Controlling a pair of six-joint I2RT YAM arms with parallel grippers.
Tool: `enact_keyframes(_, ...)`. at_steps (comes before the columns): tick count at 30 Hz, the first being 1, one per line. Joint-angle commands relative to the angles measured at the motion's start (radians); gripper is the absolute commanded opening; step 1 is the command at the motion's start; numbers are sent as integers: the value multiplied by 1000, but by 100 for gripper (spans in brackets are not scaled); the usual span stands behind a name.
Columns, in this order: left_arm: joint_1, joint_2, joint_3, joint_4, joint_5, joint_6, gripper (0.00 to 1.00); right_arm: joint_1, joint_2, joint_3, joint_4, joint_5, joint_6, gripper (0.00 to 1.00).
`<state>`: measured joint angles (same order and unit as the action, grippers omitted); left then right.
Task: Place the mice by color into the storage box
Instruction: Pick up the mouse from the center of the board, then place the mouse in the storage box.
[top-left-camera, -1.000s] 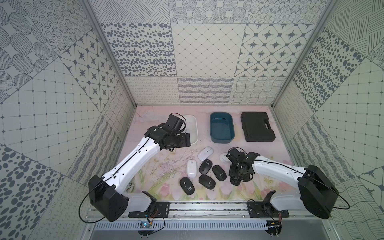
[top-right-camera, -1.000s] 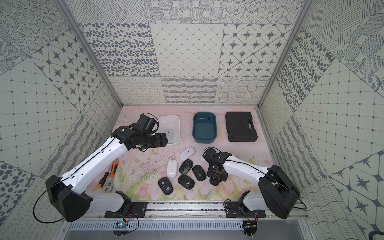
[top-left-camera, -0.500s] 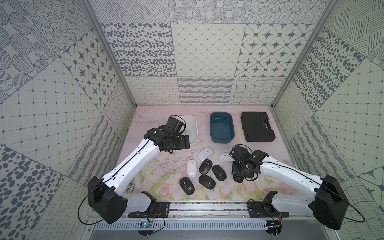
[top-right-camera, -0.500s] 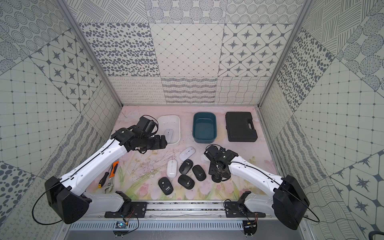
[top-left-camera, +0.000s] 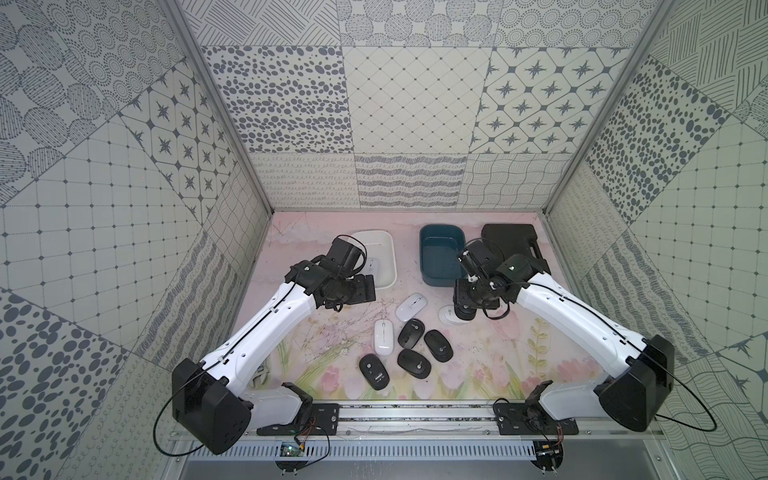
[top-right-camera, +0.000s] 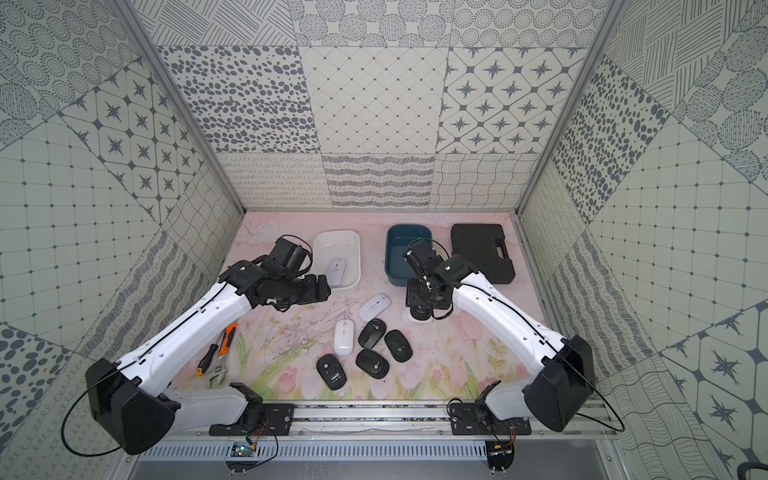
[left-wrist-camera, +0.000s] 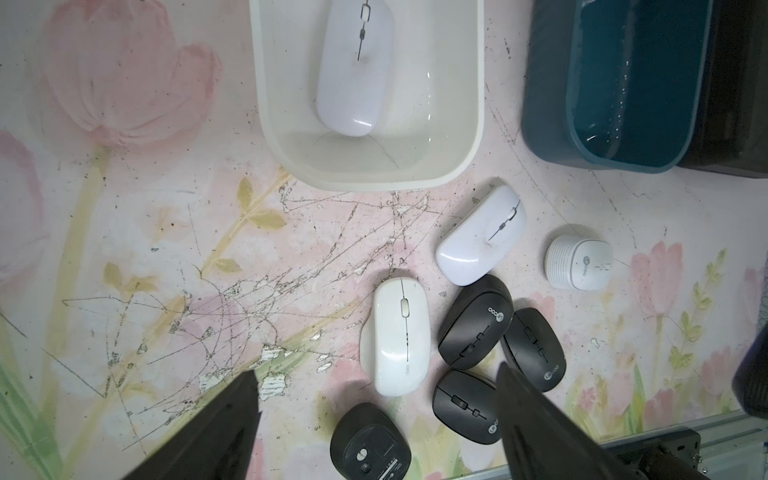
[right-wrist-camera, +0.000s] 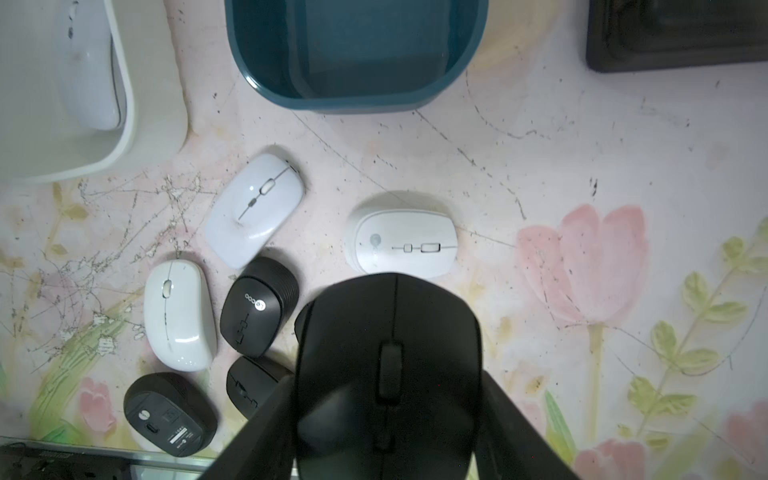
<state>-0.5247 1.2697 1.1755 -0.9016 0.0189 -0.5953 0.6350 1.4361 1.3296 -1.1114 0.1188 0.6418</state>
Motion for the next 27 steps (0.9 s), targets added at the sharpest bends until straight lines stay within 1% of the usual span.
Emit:
enact_keyframes(1, 9, -24, -11, -3, 17, -6, 92, -45, 92, 113, 9, -27, -133, 51)
enact_keyframes(5, 16, -42, -31, -4, 31, -9, 92, -105, 225, 255, 24, -62, -193, 51)
enact_keyframes(11, 20, -54, -50, -2, 43, -18, 92, -149, 400, 423, 18, -54, -274, 50)
enact_keyframes(20, 22, -67, -83, 0, 49, -23, 92, -202, 637, 602, 6, -6, -372, 50)
enact_keyframes(25, 23, -71, -98, 5, 52, -22, 92, -230, 735, 685, 7, -5, -402, 50)
enact_keyframes(27, 23, -71, -101, 4, 53, -21, 92, -235, 780, 727, 0, 16, -414, 50)
